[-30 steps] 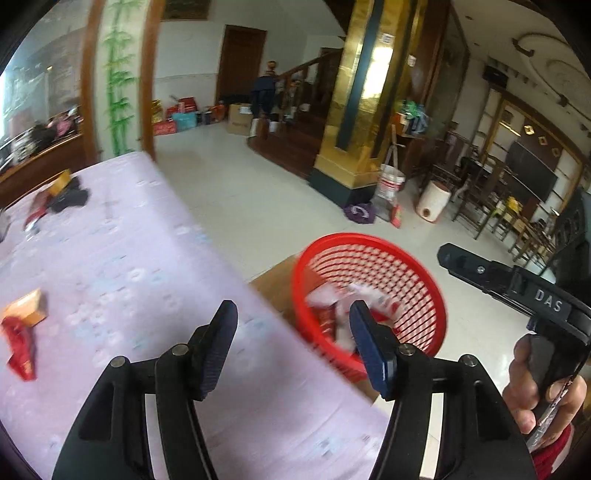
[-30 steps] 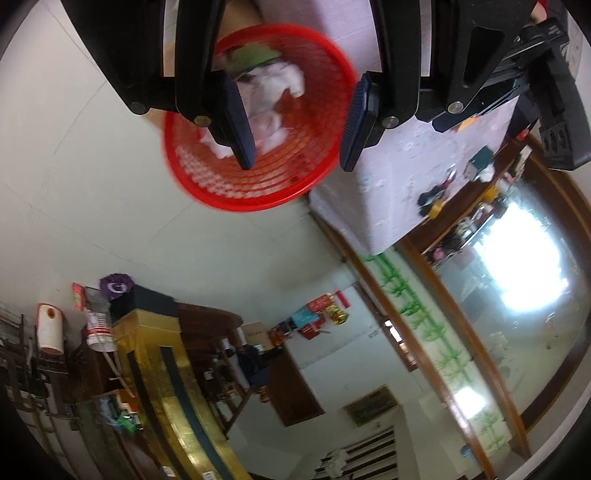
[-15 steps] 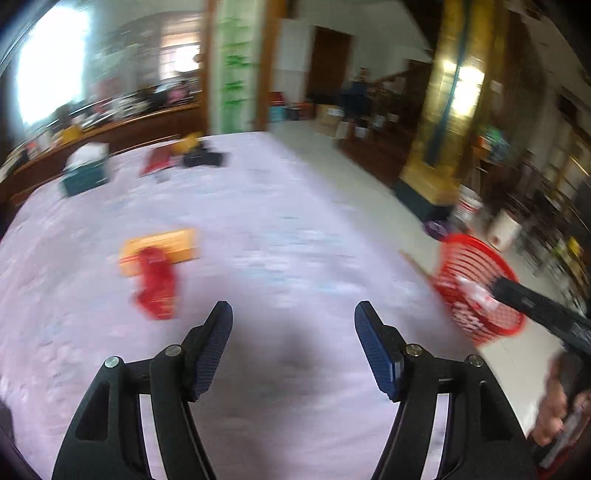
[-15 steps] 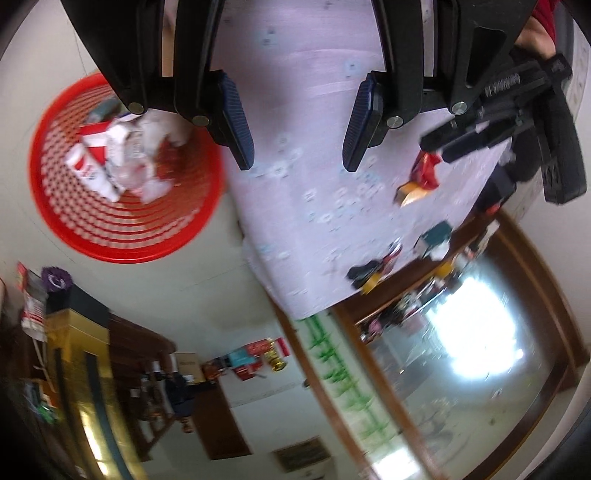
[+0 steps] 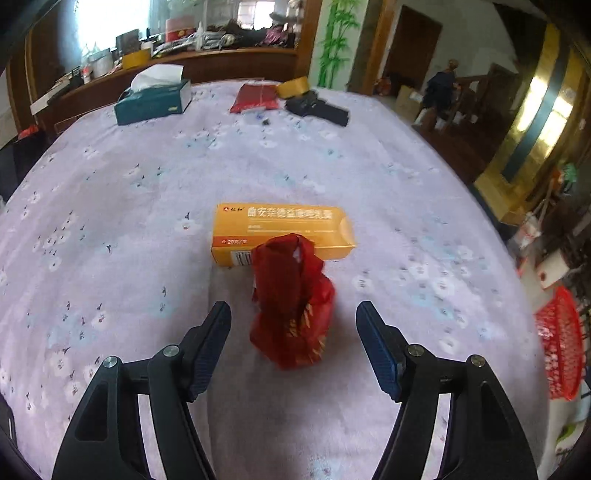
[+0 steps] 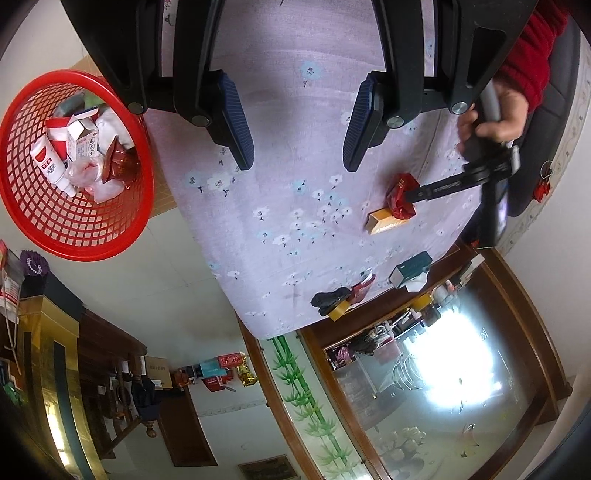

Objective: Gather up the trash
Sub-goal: 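Move both tools back over the table, then grasp the red gift bag with the left tool while the right tool grasps the orange medicine box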

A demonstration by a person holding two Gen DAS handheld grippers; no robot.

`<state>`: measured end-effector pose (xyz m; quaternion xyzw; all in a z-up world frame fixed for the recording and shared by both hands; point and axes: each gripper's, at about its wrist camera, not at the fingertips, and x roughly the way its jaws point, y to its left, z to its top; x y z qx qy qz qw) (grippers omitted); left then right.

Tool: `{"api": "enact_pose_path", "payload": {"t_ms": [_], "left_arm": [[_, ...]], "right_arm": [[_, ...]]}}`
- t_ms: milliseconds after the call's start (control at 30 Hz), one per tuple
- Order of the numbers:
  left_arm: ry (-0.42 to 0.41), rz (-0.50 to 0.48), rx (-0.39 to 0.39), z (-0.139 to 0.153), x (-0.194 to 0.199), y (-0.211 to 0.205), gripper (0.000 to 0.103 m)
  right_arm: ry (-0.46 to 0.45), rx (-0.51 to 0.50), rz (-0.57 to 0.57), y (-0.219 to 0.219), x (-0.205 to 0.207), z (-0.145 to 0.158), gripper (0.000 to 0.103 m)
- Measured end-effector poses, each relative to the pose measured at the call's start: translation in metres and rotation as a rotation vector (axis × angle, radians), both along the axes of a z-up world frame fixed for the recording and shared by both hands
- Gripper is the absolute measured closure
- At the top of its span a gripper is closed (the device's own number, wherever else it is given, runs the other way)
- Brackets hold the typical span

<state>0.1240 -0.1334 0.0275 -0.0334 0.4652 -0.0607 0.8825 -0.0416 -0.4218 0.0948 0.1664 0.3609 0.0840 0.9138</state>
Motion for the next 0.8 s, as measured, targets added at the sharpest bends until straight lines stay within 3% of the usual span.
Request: {"api": "enact_pose_path", "payload": {"t_ms": [133,200,300,500,567,800], "left_arm": [[0.002,-0.008,0.015,-0.008,0.009,-0.009,0.037],[0.021,-0.017,-0.018,-0.014,0.011,-0.006,0.059],[0.014,-0.011,-0.038,-0.015,0.009,0.000,0.069],[-0.060,0.004,-0.069,0.008,-0.026,0.027,0.070],[-0.088,0.033,-0.070,0.015,-0.041,0.041,0.070],[-0.176,0.191,-0.027,0.019,-0.057,0.085,0.070]], "right_arm": [[0.007,-0.013,0.001,-0.001,0.001,0.001,0.049],[0.009,-0.022,0.005,0.002,0.004,0.002,0.049],[0.012,-0.029,0.027,0.008,0.011,0.005,0.049],[0.026,-0.032,0.120,0.031,0.039,0.016,0.049],[0.039,-0.052,0.182,0.048,0.060,0.018,0.042],[0.134,-0.076,0.376,0.118,0.145,0.002,0.041]]}}
